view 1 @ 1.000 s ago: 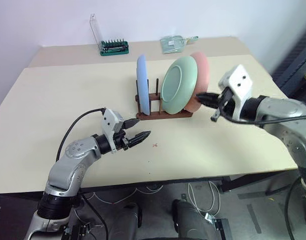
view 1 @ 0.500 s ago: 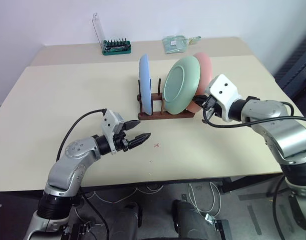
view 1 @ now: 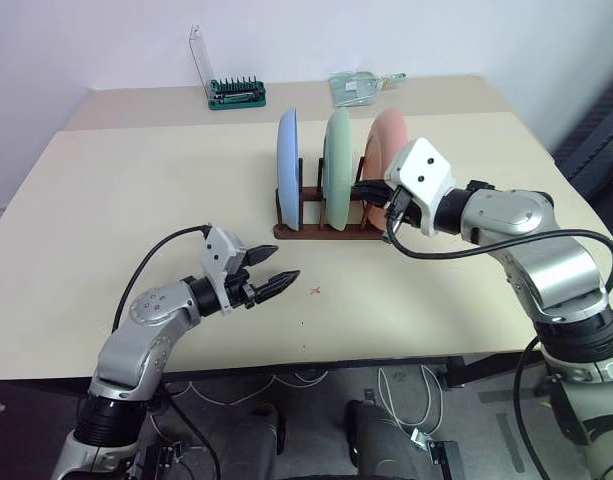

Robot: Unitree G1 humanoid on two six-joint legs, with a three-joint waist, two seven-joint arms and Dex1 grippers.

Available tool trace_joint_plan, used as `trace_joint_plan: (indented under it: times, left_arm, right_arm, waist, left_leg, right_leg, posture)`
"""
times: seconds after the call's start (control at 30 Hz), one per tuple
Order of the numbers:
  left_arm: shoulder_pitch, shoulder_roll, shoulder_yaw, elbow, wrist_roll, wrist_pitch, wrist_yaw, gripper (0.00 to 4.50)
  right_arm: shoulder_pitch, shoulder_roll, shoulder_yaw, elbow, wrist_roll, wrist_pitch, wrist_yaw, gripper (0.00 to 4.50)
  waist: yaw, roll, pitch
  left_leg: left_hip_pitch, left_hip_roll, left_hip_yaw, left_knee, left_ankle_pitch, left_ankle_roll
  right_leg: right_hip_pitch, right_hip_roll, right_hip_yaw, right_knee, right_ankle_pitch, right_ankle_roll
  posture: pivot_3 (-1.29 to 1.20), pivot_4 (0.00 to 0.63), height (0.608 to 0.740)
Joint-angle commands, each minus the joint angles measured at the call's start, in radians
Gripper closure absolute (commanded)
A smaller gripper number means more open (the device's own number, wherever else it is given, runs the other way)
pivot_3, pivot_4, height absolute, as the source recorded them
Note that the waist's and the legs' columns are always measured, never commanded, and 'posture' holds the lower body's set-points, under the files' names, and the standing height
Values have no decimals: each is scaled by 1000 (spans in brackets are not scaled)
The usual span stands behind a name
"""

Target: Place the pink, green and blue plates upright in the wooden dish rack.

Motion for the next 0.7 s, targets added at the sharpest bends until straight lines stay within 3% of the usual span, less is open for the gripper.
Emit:
trace_joint_plan:
  times: [0.03,0.17,0.33,0.53,0.7]
  left_arm:
    - [3,2,5,-9,3,-25,-2,1142]
    - [13,18,30,18,11,-42,-6,1142]
    - [36,87,116,125,32,-90,-15,1142]
    - [42,138,158,186,40,-126,-34,1142]
    - [88,176,192,159,48,-127,-26,1142]
  right_arm:
    - [83,-77,-141,-64,52,-46,90,4432]
    - [266,-148,-316,-119,190,8,205,4432]
    - [473,-197,-411,-10,107,-78,211,4432]
    - [512,-185,-412,72,87,-143,211,4432]
    - [473,-63,-376,219,46,-280,137,4432]
  waist:
    - [2,0,0]
    - [-2,0,0]
    - [-6,-1,-1]
    - [-3,0,0]
    - [-5,-3,-1]
  left_leg:
    - [0,0,0,0,0,0]
    - [0,0,0,0,0,0]
    - [2,1,2,0,0,0]
    - [2,1,2,1,0,0]
    - [2,1,2,0,0,0]
  right_leg:
    - [0,0,0,0,0,0]
    - [0,0,0,0,0,0]
    - [1,0,0,0,0,-1]
    - [1,0,1,0,-1,-2]
    - [1,0,0,0,-1,-2]
  posture:
    - [0,150,740]
    - [0,150,740]
    - [0,150,740]
    - [0,150,740]
    - [0,150,740]
